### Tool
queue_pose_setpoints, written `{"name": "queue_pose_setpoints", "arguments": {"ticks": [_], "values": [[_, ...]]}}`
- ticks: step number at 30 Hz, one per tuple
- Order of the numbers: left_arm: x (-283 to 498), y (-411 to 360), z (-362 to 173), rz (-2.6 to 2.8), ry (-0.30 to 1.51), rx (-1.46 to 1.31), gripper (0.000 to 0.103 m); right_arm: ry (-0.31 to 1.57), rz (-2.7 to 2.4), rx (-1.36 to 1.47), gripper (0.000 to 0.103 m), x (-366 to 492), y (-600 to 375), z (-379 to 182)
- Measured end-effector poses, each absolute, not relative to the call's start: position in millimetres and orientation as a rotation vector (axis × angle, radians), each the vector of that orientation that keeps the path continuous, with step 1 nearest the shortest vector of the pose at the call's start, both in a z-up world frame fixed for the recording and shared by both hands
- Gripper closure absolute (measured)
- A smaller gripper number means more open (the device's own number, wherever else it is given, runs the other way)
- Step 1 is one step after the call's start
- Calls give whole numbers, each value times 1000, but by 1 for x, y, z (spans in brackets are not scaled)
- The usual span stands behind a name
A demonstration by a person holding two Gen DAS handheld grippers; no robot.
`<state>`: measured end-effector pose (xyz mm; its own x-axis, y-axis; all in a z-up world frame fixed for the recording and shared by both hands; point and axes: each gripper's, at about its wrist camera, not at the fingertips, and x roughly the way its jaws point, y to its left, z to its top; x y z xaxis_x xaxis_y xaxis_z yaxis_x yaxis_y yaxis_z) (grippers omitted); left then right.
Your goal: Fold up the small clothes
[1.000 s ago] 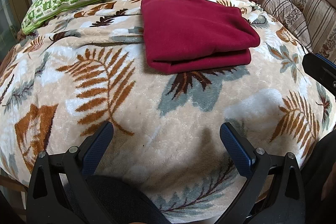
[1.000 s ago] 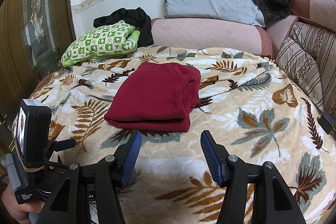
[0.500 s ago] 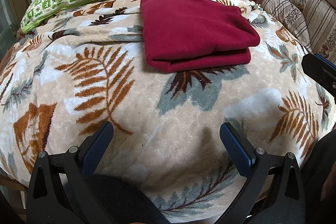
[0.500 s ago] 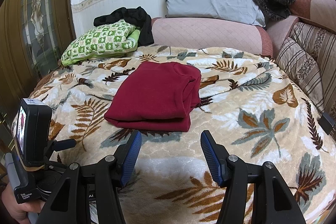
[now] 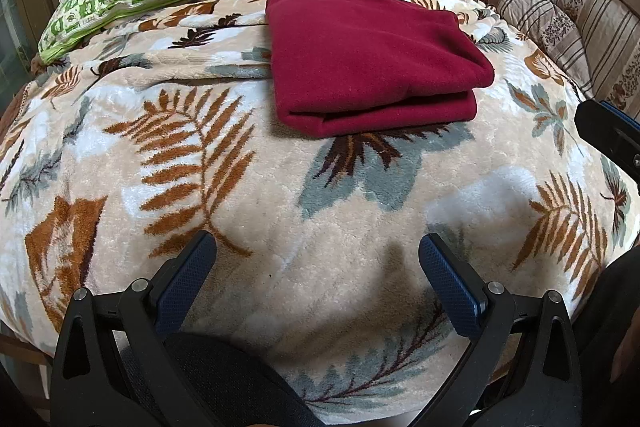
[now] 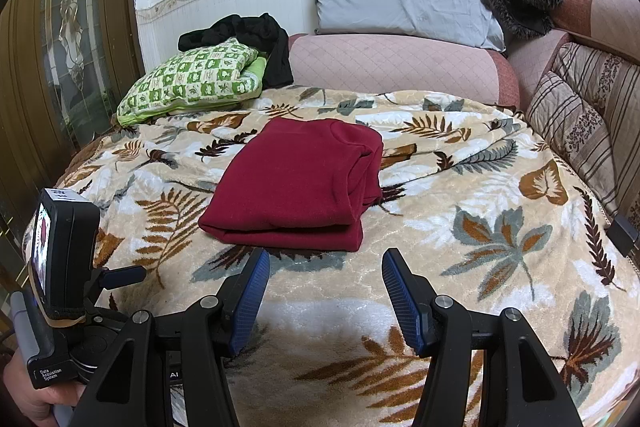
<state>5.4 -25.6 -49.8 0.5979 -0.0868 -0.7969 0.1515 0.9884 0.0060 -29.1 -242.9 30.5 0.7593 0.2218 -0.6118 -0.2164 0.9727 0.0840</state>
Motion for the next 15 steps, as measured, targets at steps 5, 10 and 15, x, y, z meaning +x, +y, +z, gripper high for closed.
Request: {"name": "queue_pose_setpoints", "arguments": {"ticks": [5,10,15], "values": [[5,-26,-50,-139,922,77,1,667,239,9,47,-29,-243,31],[5,-26,-50,-140,922,77,1,668,239,8,47,-29,-243,31],[5,-26,-50,-138,922,78,1,667,239,9,46,-29,-244,30]]}}
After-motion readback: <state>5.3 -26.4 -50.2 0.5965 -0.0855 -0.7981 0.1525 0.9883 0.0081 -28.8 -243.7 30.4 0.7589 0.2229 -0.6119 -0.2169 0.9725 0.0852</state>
